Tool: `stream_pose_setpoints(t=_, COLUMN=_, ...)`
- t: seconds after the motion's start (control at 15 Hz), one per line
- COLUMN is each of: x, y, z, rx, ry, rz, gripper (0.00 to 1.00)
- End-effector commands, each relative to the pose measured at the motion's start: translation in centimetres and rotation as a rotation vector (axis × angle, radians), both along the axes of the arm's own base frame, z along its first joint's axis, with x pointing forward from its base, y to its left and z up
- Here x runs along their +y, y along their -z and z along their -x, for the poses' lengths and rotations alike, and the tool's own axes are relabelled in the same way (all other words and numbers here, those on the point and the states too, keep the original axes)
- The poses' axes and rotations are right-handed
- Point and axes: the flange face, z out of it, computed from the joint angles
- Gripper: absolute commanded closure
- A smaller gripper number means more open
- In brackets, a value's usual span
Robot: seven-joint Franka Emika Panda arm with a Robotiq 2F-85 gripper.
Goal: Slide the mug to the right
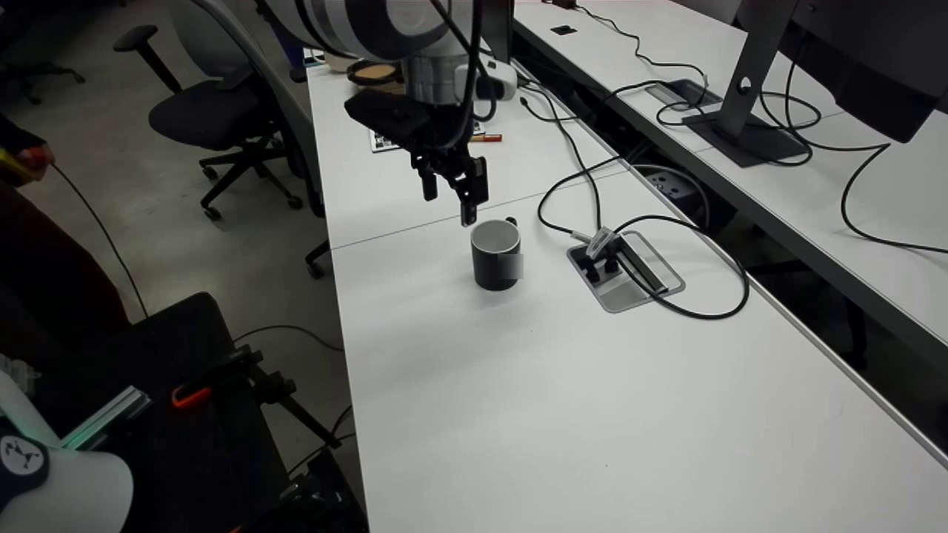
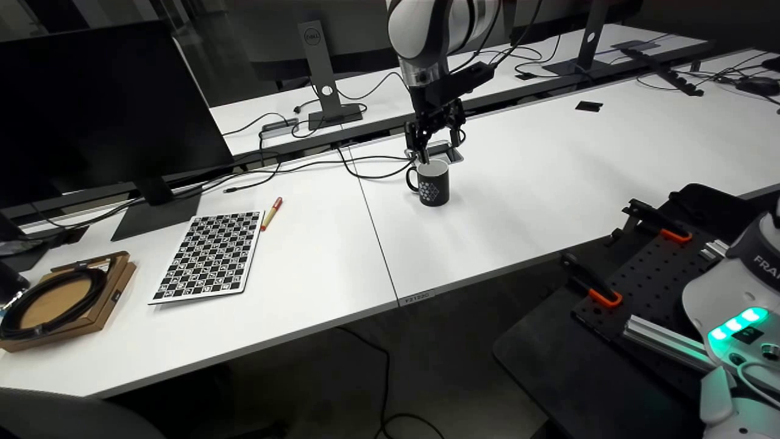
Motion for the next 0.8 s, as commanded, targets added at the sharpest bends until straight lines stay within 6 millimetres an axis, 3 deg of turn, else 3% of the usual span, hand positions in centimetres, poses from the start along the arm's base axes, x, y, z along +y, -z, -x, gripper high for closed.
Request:
stream_pose_setpoints(t=0.0, x=-1.7, y=3.6, z=-2.4, rx=0.006, ry=0.029, rz=-0.045, gripper=0.00)
stream_pose_setpoints(t=0.13, x=-2.9, y=4.5, z=-3.4, rx=0.004, ry=0.052, rz=-0.044, gripper=0.00)
stream_pose_setpoints(t=0.2, x=-3.0, y=4.0, z=-3.5, rx=0.011, ry=0.052, rz=-0.048, gripper=0.00)
stream_pose_setpoints(t=0.27, x=-2.5, y=4.0, z=-2.1, rx=0.015, ry=0.050, rz=-0.024, gripper=0.00)
stream_pose_setpoints(t=0.73, x=-2.8, y=4.2, z=-2.8, rx=-0.029, ry=0.068, rz=-0.040, gripper=0.00)
